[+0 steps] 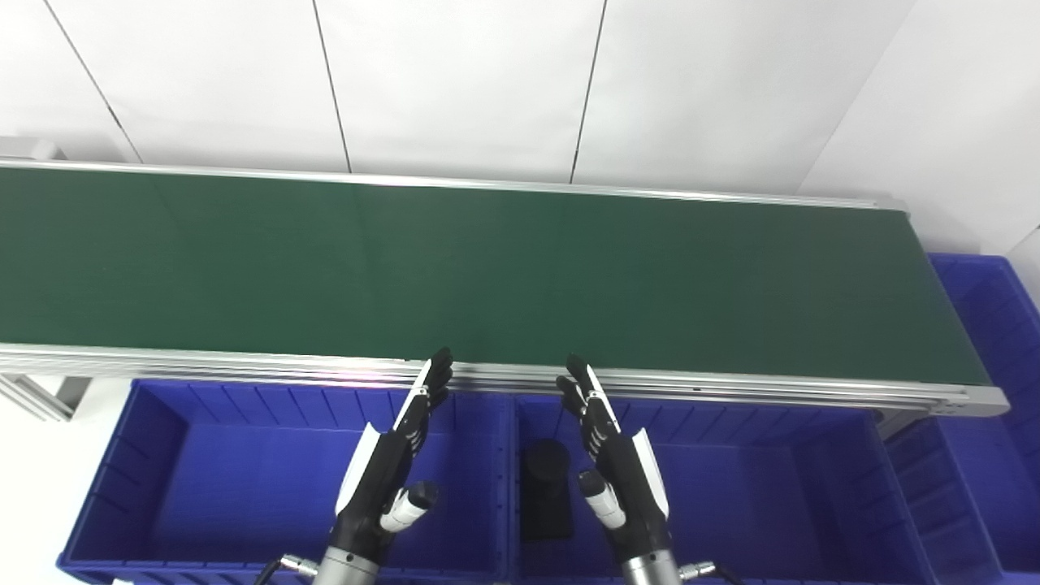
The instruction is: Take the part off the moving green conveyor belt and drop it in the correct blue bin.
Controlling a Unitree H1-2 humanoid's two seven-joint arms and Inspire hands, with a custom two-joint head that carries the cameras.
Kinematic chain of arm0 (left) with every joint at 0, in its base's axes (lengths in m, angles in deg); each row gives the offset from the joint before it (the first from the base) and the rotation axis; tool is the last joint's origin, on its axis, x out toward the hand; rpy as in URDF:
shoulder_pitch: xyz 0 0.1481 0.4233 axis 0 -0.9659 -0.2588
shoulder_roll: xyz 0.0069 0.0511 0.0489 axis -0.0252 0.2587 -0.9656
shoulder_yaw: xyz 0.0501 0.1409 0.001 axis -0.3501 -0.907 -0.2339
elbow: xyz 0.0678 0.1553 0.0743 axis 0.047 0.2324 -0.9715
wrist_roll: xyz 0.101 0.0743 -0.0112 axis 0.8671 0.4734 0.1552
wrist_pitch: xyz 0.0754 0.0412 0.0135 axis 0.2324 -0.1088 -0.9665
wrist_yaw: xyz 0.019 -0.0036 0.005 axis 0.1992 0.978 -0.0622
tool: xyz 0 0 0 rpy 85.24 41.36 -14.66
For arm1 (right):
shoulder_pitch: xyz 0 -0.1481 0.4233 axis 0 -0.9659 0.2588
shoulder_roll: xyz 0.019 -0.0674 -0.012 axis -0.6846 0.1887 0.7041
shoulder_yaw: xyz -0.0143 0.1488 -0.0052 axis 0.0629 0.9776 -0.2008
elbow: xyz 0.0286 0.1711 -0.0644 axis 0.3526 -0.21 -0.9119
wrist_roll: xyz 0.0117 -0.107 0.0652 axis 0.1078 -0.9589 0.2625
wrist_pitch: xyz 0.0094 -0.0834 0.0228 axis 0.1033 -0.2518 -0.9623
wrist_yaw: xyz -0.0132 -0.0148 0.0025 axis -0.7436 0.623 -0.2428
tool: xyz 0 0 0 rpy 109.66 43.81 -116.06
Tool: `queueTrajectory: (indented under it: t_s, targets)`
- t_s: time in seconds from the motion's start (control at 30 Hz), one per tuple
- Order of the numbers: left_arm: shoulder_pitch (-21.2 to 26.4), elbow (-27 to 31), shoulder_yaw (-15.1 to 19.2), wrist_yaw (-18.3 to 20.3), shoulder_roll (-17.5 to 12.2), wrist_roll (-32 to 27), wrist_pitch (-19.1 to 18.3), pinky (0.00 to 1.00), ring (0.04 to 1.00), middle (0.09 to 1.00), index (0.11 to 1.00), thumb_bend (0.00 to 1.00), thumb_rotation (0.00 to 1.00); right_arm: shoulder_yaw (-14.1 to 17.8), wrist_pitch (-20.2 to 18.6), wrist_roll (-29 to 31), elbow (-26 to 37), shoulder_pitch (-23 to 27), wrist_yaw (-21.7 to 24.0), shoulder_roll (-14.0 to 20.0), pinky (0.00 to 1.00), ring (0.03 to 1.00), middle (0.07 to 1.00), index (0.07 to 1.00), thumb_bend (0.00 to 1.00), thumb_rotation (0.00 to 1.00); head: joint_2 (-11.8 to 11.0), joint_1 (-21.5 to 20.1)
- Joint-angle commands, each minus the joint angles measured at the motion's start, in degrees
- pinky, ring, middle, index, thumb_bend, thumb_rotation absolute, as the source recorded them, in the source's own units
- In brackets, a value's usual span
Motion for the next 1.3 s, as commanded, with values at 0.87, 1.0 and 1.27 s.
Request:
queueTrajectory:
  t_s: [0.87, 1.0, 1.27]
  targets:
    - [0.68, 0.44, -0.01, -0.43, 0.05, 0.13, 2.52, 0.96, 0.981, 0.998, 0.998, 0.93, 1.0, 0.29, 2.98, 0.71, 2.45, -0.17, 1.52, -0.29, 0.94, 0.956, 0.986, 0.974, 1.0, 1.0, -0.28, 0.36]
    - [0.5, 0.41, -0.03, -0.48, 0.21, 0.1, 2.52, 0.96, 0.982, 0.998, 0.995, 0.92, 1.0, 0.39, 2.98, 0.61, 2.53, -0.22, 1.5, -0.28, 0.94, 0.96, 0.987, 0.973, 1.0, 1.0, -0.23, 0.53]
    - [0.28, 0.29, -0.12, -0.58, 0.59, 0.11, 2.52, 0.97, 0.982, 1.0, 1.0, 0.88, 1.0, 0.54, 2.97, 0.92, 2.35, -0.2, 1.84, -0.09, 0.96, 0.971, 0.996, 0.98, 1.0, 1.0, -0.27, 0.58]
